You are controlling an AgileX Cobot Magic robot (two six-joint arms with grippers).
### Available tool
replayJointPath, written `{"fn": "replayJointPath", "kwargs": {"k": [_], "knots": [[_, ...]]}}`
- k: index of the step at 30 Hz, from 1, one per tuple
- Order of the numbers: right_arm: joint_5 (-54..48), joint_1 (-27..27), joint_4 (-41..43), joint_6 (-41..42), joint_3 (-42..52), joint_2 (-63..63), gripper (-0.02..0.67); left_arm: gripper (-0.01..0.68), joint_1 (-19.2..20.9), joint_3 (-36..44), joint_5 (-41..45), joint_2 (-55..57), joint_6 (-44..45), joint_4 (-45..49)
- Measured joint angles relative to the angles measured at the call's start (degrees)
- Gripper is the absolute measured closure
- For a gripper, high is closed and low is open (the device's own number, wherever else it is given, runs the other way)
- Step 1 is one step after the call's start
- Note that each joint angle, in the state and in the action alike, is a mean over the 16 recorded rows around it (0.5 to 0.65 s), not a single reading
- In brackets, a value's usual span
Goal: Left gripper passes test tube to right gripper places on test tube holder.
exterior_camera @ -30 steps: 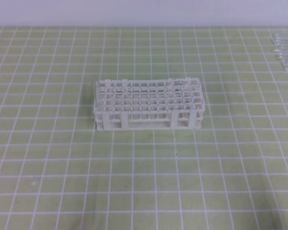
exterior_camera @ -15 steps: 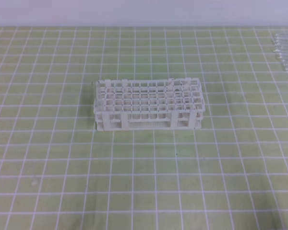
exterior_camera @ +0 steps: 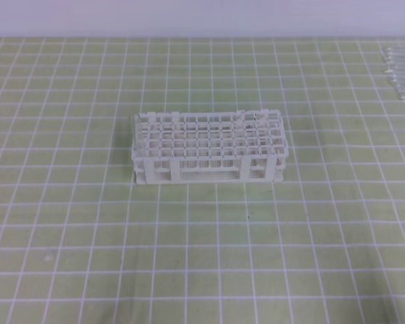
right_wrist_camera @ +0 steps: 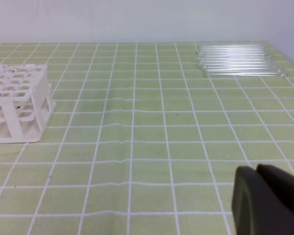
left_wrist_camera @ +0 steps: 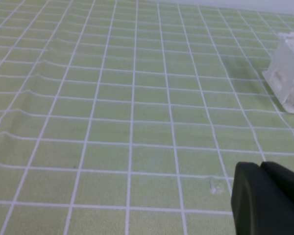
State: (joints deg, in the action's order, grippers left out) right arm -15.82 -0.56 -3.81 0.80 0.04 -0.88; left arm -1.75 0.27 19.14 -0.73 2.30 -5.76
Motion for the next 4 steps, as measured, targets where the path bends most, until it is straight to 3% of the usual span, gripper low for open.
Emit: {"fn": "replayJointPath", "kwargs": {"k": [4], "knots": [[0.00,0.00,0.00,0.00,0.00,0.01,0.665,0.675,0.04,-0.27,0.21,0.37,0.04,0.00]]}}
